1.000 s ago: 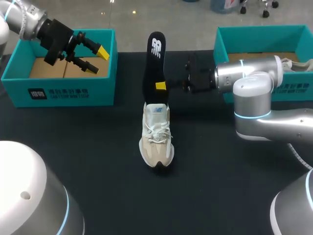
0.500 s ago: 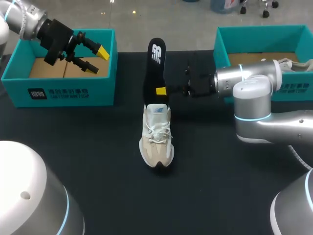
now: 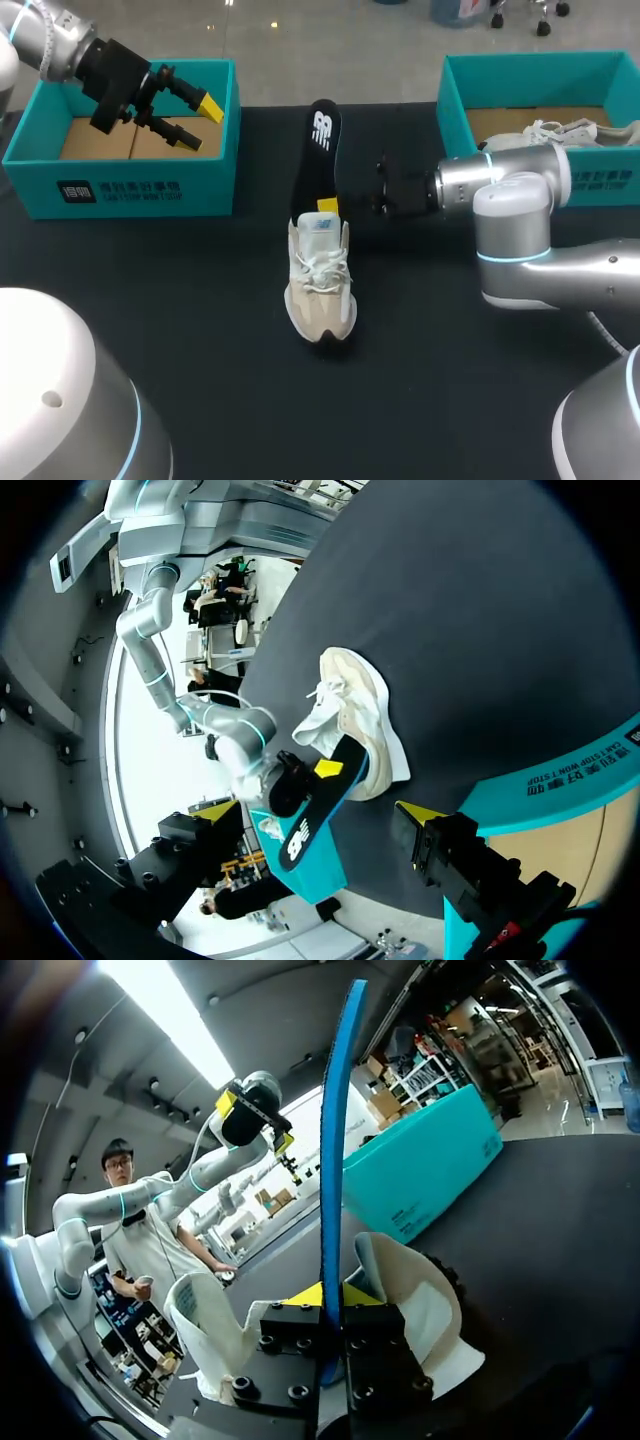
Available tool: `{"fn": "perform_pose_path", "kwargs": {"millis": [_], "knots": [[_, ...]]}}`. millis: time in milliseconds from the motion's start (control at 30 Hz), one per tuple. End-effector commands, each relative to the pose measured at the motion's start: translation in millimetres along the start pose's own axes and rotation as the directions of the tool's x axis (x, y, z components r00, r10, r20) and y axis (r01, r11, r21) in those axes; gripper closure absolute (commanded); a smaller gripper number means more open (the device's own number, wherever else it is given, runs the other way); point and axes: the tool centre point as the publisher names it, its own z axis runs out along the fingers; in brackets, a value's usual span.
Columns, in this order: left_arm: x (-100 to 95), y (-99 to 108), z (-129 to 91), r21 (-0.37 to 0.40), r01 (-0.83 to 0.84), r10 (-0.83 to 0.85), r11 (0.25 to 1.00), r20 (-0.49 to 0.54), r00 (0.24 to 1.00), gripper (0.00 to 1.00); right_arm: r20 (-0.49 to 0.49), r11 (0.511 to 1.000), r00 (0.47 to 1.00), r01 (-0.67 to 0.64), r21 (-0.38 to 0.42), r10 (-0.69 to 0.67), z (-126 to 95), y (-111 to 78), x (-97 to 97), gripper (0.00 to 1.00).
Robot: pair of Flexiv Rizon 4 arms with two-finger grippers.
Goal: Take the shoe out of the shoebox, open the shoe tongue, remove and reinsert the insole, then place the shoe into the shoebox
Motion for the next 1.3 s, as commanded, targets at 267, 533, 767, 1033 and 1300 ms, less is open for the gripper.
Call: {"fn": "perform_pose_path", "kwargs": {"millis": [267, 533, 767, 1033, 1300], "knots": [[-0.3, -0.2, -0.5, 0.001, -0.001, 0.001, 1.000, -0.003, 1.000, 0.00, 0.010, 0.999, 0.999, -0.033, 0.013, 0.033, 6.2, -22.1, 4.6, 1.00], [-0.3, -0.2, -0.5, 0.001, -0.001, 0.001, 1.000, -0.003, 1.000, 0.00, 0.019, 0.998, 0.999, -0.030, 0.050, 0.029, 8.1, -19.1, 4.6, 0.95], [-0.3, -0.2, -0.5, 0.001, -0.001, 0.001, 1.000, -0.003, 1.000, 0.00, 0.018, 0.998, 1.000, -0.012, 0.059, 0.011, 6.9, -7.2, 8.8, 0.55], [-0.3, -0.2, -0.5, 0.001, -0.001, 0.001, 1.000, -0.003, 1.000, 0.00, 0.018, 0.998, 1.000, -0.002, 0.057, 0.001, 3.6, -0.8, 11.4, 0.58], [-0.3, -0.2, -0.5, 0.001, -0.001, 0.001, 1.000, -0.003, 1.000, 0.00, 0.036, 0.999, 0.999, 0.019, 0.041, -0.020, 0.4, 7.3, 13.8, 0.57]]}}
